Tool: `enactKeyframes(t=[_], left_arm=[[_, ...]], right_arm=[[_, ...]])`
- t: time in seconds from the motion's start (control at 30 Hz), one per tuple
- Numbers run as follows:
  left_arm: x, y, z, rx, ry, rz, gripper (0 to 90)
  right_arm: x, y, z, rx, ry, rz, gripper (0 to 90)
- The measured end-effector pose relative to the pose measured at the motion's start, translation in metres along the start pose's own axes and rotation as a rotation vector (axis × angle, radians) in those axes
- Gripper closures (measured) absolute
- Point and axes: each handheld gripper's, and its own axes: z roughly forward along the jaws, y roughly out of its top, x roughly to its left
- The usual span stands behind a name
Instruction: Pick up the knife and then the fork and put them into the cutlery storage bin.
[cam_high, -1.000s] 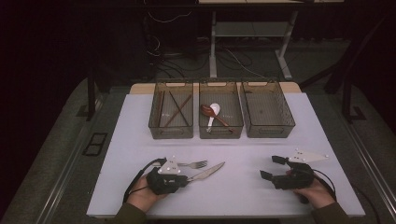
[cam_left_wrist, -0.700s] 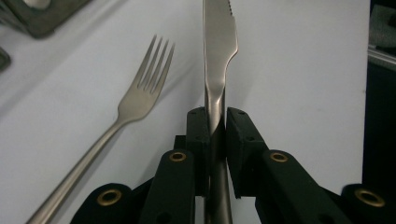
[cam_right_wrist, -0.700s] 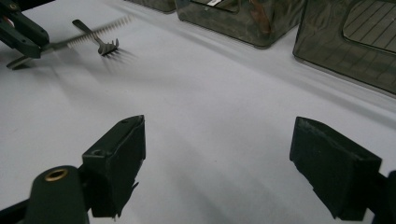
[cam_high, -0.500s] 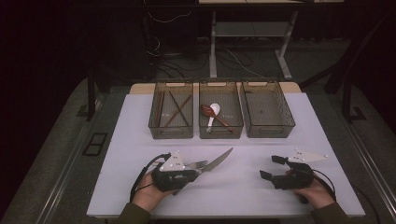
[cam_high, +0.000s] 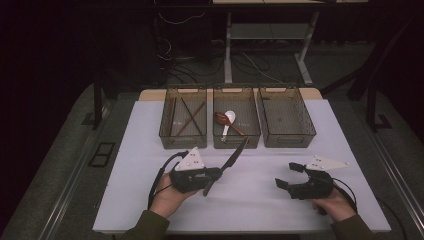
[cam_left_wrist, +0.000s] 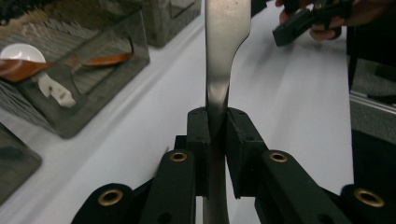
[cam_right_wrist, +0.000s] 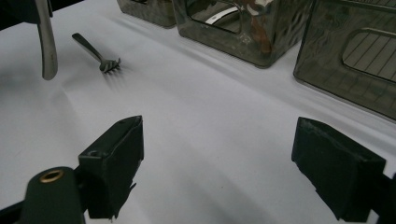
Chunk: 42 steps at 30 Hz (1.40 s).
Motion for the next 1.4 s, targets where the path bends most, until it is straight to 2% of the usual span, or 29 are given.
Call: enactKeyframes(t=[0.07,0.13,0.23,0.3,0.4,0.47,0.53,0.7,0.87,1.1,1.4], left_arm=[[0.001,0.004,0.003,-0.016,0.01,-0.01,79.7],[0.002,0.008,0.006,-0.024,0.027,-0.021,79.7],[0.002,0.013,0.013,-0.03,0.057,-0.04,79.7],[0.002,0.016,0.018,-0.035,0.074,-0.045,79.6],[0.002,0.021,0.025,-0.038,0.098,-0.053,79.6],[0.001,0.024,0.031,-0.046,0.111,-0.062,79.6],[0.001,0.028,0.036,-0.052,0.119,-0.062,79.6],[-0.002,0.033,0.048,-0.072,0.128,-0.061,79.6],[-0.005,0.031,0.054,-0.08,0.149,-0.067,79.6],[-0.008,0.028,0.058,-0.084,0.164,-0.072,79.6],[-0.015,0.027,0.064,-0.085,0.165,-0.06,79.6]], right_arm=[[0.0,0.005,0.001,0.024,-0.004,0.011,16.4],[0.0,0.011,0.0,0.012,-0.009,0.032,16.4],[-0.004,0.023,0.001,0.005,0.059,0.058,16.4],[-0.004,0.031,0.004,-0.006,0.064,0.072,16.5],[0.0,0.041,0.007,-0.009,0.061,0.049,20.2],[0.006,0.048,0.01,-0.021,0.052,0.011,22.7],[0.011,0.056,0.013,-0.032,0.051,-0.005,24.7],[0.016,0.076,0.023,-0.077,0.131,0.043,29.1],[0.021,0.091,0.035,-0.104,0.183,0.05,36.5],[0.025,0.098,0.049,-0.095,0.228,0.057,49.2],[0.028,0.096,0.05,-0.094,0.222,0.08,66.2]])
